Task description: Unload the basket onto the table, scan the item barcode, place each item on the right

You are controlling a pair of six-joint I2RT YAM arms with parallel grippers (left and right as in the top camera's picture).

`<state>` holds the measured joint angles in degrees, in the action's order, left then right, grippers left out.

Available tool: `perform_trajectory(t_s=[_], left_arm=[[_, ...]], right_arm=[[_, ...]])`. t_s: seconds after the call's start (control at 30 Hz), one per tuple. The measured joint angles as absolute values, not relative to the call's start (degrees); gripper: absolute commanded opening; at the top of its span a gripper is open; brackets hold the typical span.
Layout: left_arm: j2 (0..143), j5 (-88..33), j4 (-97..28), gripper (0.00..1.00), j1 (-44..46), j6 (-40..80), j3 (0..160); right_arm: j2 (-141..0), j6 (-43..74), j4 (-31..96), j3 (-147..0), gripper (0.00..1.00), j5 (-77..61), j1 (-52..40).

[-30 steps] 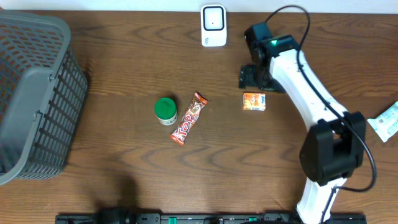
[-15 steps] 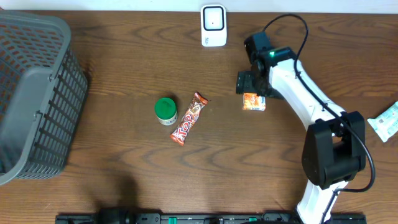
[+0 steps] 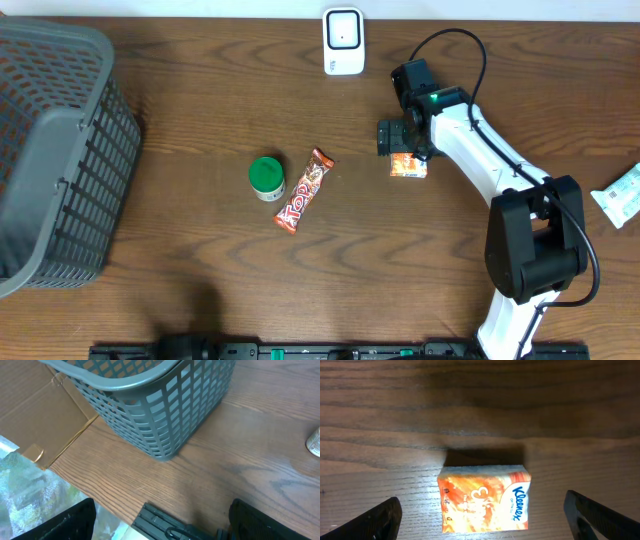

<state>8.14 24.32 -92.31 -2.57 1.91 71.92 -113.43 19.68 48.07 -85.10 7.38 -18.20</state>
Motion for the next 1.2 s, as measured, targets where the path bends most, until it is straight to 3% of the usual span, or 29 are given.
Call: perform_trajectory(t_s=[0.83,1.03,1.2], left_arm=[[8.1,24.3,-92.3,0.86,-2.6,1.9,71.9],[8.1,24.3,-92.3,0.86,-2.6,1.9,71.9],[8.1,24.3,-92.3,0.86,-2.6,1.9,71.9]], right_arm=[[-120.6,17.3,47.7,-84.7,0.99,5.9,-17.1],[-120.7,17.0,48.9,-84.7,0.81,5.1,-17.1],[-120.7,17.1,50.5,-84.7,0.75,4.7,-17.1]])
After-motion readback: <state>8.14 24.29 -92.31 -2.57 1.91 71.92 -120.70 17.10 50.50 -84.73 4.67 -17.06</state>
